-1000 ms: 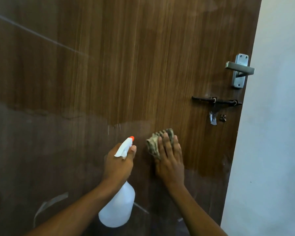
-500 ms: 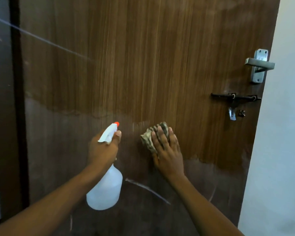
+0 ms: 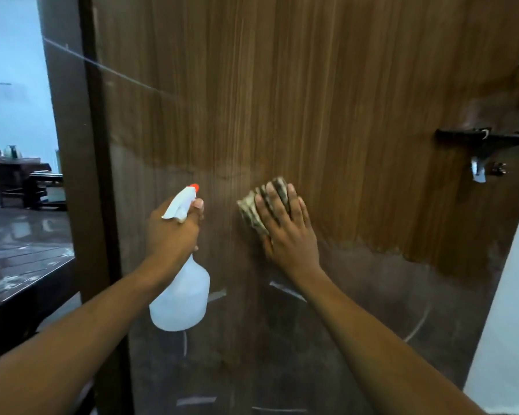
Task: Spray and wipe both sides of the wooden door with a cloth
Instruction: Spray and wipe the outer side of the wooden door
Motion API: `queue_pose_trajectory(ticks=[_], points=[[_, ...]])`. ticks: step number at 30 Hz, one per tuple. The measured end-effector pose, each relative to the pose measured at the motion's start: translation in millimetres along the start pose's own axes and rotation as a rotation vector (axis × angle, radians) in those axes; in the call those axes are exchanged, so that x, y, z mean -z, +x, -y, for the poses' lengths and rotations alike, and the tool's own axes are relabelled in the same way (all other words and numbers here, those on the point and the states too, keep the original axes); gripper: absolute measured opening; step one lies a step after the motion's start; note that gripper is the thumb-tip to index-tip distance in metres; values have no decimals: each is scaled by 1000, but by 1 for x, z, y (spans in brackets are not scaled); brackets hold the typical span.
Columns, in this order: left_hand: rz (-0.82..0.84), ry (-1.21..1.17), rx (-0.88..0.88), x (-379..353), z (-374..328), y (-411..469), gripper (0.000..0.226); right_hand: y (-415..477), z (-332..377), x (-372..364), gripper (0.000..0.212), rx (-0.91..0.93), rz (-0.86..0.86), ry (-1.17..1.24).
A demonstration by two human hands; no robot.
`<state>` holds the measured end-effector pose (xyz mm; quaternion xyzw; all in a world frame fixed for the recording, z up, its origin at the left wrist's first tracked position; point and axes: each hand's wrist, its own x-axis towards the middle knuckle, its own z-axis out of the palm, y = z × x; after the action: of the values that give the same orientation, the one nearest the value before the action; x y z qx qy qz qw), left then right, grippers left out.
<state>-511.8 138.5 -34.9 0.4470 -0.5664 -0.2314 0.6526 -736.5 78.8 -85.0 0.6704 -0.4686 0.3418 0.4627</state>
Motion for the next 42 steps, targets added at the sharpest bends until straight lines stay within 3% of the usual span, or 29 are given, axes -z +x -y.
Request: queue_pose_trajectory(ticks=[3, 8, 11, 16, 18, 22, 24, 28, 32, 34, 38, 42], points=[[-21, -5, 45, 11, 9, 1, 40, -25, -23, 3, 63, 2, -21, -47], [-89, -9, 117, 28, 17, 7, 35, 50, 4, 13, 66, -319, -62, 29], [-107, 1, 123, 37, 17, 11, 39, 82, 44, 5, 61, -170, -53, 48], [-114, -2, 120, 53, 17, 15, 45, 30, 48, -11, 59, 190, -7, 3], [-109, -4, 113, 57, 18, 15, 46, 17, 27, -6, 63, 125, -26, -25], [-126, -6, 109, 69, 21, 16, 48, 64, 37, 9, 68, -185, -95, 23], [-129, -3, 97, 76, 20, 19, 48, 102, 68, 9, 66, -169, -108, 65], [-119, -1, 36, 91, 20, 22, 36, 112, 117, -15, 59, 112, -58, 72], [-124, -1, 37, 106, 28, 19, 20, 57, 102, -22, 61, 463, 2, 44], [-117, 3, 34, 115, 32, 17, 17, 53, 84, -15, 63, 425, -5, 26], [-137, -31, 47, 127, 40, 17, 20, 133, 113, -2, 65, 117, -31, 32], [-157, -43, 26, 134, 44, 19, 18, 195, 183, -10, 64, 187, -38, 53]])
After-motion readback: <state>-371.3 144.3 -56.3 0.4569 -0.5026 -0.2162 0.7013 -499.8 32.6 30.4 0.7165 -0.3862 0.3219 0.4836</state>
